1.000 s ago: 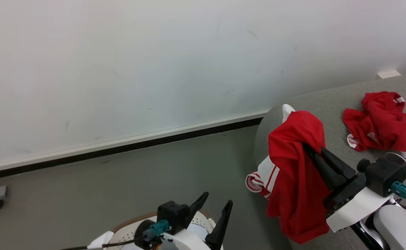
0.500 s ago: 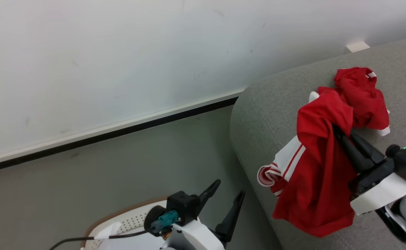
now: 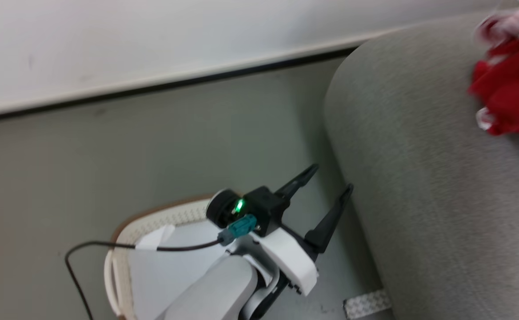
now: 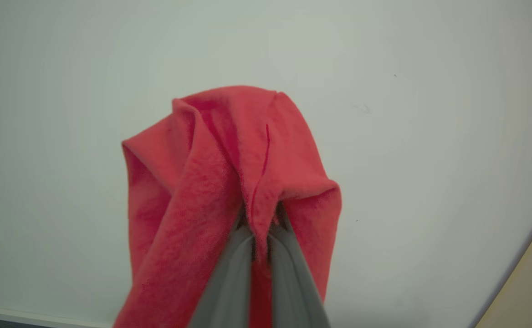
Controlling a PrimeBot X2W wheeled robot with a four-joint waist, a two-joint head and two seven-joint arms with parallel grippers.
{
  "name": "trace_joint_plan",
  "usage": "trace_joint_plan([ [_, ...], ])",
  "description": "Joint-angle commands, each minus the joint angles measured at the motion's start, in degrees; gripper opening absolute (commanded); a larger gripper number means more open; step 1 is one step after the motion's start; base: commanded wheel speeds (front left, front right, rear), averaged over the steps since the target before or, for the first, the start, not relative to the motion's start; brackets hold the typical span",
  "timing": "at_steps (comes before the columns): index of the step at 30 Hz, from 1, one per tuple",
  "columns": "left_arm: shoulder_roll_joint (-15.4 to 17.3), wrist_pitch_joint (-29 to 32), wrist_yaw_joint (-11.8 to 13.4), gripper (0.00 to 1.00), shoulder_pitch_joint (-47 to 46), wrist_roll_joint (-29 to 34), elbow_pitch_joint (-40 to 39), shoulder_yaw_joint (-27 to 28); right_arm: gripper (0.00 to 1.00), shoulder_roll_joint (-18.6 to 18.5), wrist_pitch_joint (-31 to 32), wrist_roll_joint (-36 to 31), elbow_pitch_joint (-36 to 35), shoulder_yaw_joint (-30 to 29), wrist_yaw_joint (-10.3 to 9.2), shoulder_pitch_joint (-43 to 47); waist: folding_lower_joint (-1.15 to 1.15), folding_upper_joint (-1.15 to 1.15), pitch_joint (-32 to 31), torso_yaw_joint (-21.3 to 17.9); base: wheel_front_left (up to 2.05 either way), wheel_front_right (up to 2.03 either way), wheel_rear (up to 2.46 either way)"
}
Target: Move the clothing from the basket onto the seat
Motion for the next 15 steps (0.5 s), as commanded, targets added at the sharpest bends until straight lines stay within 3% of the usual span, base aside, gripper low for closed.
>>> trace_joint_plan([
  [1,-0.08,-0.03,-0.17,1.00,-2.41,1.34,-0.48,0.02,0.00,-1.69,0.81,0.25,2.22,-2.68,-0.14,-4.09,-0.01,0.00,8.26,5.03,0.00,0.00,0.00],
  [5,-0.35,-0.67,-0.32,1.00,-5.60,1.70,-0.85,0.07,0.00,-5.09,1.28,-1.98,9.09,-9.13,-0.13,-10.96,-0.01,0.00,13.44,6.78,0.00,0.00,0.00],
  [8,-0.46,-1.22,-0.52,1.00,-6.61,1.88,-0.37,-0.12,0.00,-5.66,0.93,-5.67,16.19,-13.55,-0.13,-13.24,-0.01,0.00,15.50,7.66,0.00,0.00,0.00],
  [15,-0.67,-2.70,-0.72,1.00,-6.08,0.95,1.79,-0.58,0.00,-0.02,-0.30,-13.29,32.00,-22.23,-0.14,-7.80,-0.01,0.00,15.16,7.94,0.00,0.00,0.00],
])
